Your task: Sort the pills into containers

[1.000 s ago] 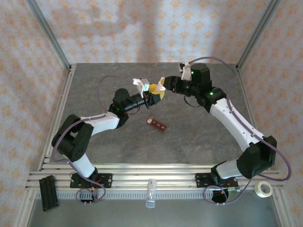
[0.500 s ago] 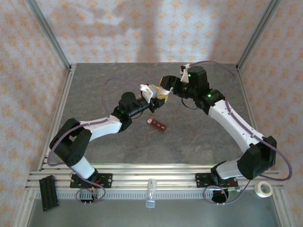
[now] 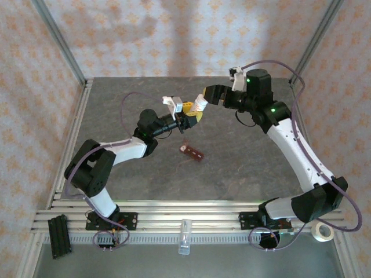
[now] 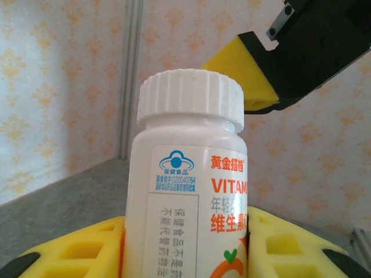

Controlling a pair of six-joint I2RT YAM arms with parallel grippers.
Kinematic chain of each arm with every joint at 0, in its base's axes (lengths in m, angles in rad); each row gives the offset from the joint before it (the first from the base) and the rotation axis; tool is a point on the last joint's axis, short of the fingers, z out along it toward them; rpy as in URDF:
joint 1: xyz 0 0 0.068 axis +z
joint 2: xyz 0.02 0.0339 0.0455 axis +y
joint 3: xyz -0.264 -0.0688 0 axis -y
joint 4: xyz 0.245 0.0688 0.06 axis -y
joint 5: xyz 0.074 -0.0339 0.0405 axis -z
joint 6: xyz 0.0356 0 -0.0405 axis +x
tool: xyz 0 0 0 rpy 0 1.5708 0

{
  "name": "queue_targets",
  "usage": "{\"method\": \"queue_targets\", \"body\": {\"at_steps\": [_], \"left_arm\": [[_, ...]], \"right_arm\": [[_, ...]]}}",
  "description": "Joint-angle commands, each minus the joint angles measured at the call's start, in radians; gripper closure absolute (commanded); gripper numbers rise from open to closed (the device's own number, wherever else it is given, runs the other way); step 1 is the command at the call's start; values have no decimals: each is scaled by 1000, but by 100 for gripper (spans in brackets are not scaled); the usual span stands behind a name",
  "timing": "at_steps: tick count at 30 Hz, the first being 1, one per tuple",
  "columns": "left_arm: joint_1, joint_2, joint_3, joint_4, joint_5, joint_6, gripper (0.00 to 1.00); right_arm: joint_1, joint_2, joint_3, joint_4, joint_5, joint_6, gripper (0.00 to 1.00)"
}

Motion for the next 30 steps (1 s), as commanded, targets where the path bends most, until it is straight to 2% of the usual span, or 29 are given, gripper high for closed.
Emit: {"method": "queue_targets", "body": {"at_steps": [1, 15, 21, 30], "left_arm": [[6, 10, 41, 100, 74, -81, 100], [8, 26, 54, 116, 91, -120, 100], [9, 28, 53, 118, 89, -117, 100], [9, 29, 58, 118, 85, -122, 100]], "right_arm": [[0, 29, 32, 12, -95, -37, 19], [25, 73, 45, 26, -116, -28, 33], [31, 72, 36, 28, -113, -29, 50], [39, 61, 8, 52, -95, -3, 64]]}}
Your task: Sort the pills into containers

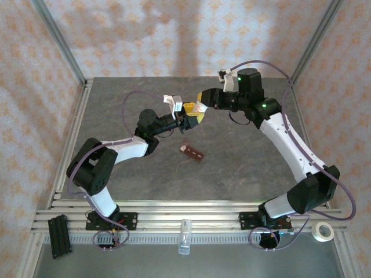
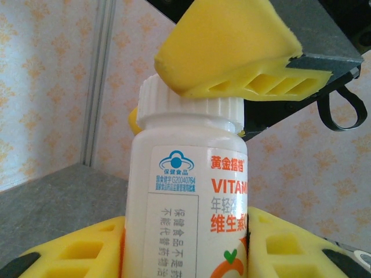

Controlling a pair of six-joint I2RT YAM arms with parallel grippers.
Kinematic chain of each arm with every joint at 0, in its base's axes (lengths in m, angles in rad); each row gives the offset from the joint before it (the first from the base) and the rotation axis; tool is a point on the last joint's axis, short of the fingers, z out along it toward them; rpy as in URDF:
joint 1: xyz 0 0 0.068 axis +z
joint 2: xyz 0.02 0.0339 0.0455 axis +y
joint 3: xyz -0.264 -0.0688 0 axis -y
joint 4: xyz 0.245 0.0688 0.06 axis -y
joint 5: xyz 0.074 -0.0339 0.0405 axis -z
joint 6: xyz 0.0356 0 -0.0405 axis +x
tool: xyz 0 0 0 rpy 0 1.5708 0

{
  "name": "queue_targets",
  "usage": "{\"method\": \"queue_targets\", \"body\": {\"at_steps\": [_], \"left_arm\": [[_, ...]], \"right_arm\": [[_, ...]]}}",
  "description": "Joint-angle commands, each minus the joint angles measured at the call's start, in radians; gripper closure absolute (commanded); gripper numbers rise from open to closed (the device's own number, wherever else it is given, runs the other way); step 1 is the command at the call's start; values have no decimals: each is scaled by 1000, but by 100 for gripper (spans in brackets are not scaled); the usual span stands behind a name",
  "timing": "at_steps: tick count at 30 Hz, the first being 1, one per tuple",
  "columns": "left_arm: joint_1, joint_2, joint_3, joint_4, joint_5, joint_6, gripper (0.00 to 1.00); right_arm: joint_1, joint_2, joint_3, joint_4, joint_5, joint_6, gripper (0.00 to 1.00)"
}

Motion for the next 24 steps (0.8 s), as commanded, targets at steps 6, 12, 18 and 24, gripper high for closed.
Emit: {"method": "queue_targets", "body": {"at_steps": [6, 12, 18, 24], "left_arm": [[5, 3, 37, 57, -22, -14, 100], [-21, -23, 13, 43, -106, 47, 100], [-84, -63, -36, -1, -255, 204, 100], [-139, -91, -55, -83, -396, 353, 100]], "right_arm": [[63, -57, -102, 117, 151, 90, 73], [146, -82, -215, 224, 374, 244, 78], [230, -65, -222, 207, 554, 359, 81], [268, -52, -200, 166, 651, 441, 82]]}}
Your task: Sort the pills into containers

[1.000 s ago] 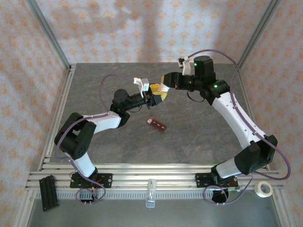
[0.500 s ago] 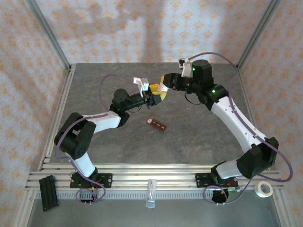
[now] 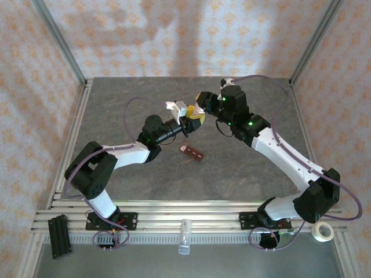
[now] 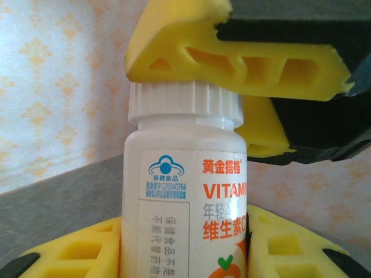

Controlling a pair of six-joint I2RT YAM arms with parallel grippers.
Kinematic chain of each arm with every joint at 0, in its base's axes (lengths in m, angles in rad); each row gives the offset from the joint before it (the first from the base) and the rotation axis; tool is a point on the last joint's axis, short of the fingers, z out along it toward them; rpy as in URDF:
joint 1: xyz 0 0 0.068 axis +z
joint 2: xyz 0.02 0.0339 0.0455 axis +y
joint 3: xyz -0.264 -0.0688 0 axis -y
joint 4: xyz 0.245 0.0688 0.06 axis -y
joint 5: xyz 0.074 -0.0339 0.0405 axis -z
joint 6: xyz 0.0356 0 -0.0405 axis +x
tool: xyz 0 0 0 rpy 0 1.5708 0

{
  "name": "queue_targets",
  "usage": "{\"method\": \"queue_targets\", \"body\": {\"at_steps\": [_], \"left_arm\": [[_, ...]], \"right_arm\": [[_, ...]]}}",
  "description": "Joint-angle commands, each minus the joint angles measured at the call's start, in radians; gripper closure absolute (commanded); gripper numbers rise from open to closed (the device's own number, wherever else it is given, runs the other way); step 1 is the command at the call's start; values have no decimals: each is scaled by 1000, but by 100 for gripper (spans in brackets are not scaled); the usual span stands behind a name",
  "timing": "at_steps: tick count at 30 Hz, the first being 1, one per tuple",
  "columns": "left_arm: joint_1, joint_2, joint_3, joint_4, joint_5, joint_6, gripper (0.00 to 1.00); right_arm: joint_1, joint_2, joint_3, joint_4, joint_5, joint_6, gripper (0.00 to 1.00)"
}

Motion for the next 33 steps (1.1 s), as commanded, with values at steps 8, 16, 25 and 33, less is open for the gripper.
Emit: {"method": "queue_targets", "body": {"at_steps": [8, 16, 25, 33], "left_arm": [[-53, -33, 11, -10, -127, 202, 100], [-8, -8, 22, 28, -34, 122, 100], [61, 28, 62, 103, 163, -53, 100], [77, 59, 98, 134, 264, -165, 100]], "right_arm": [[53, 38, 68, -136, 67, 90, 76], [-17, -10, 190, -252, 35, -29, 36], [-128, 2, 243, -318, -266, -277, 18], [-127, 40, 237, -272, -397, -324, 18]]}}
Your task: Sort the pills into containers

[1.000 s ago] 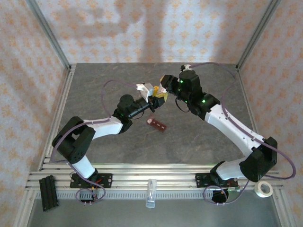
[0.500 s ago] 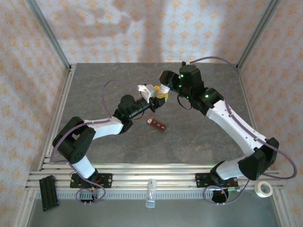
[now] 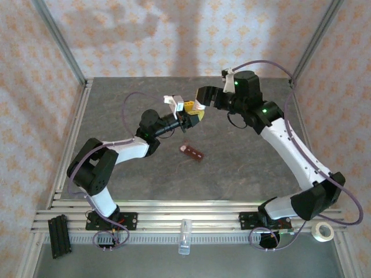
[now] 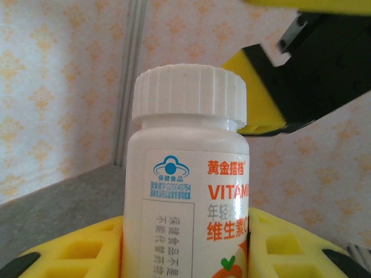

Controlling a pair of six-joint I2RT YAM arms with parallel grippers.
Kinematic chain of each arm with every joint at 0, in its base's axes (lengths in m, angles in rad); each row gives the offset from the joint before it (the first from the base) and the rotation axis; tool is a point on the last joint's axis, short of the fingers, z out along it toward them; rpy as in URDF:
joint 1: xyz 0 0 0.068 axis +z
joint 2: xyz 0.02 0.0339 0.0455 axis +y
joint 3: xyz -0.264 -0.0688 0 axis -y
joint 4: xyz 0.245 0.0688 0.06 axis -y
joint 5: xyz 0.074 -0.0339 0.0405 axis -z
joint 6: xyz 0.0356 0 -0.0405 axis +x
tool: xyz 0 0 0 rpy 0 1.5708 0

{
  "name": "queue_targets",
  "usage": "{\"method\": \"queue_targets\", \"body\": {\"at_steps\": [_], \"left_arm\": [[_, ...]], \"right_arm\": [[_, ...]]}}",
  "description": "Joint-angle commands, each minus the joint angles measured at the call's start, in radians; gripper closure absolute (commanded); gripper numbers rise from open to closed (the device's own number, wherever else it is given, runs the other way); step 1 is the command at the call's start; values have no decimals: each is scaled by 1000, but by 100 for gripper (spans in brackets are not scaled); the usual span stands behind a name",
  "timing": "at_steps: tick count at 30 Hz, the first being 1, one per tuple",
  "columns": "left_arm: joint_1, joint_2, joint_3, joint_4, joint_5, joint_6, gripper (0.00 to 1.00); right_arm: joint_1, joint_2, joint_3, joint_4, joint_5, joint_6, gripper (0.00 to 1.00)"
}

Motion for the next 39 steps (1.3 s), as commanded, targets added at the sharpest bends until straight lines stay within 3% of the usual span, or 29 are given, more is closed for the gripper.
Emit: {"method": "queue_targets", "body": {"at_steps": [1, 7, 16, 31, 39], "left_arm": [[5, 13, 33, 74, 71, -58, 100], [5, 12, 36, 74, 84, -67, 100], [5, 14, 38, 79, 84, -71, 100], [6, 17, 44, 82, 87, -78, 100], [4, 14, 39, 84, 71, -74, 100]], "right_arm": [[1, 15, 16, 19, -77, -33, 18], [2, 26, 3, 49, -95, -11, 25], [1, 26, -27, 65, -104, 1, 46], [1, 20, -53, 69, -77, 2, 49], [10, 10, -101, 109, -14, 83, 72]]}}
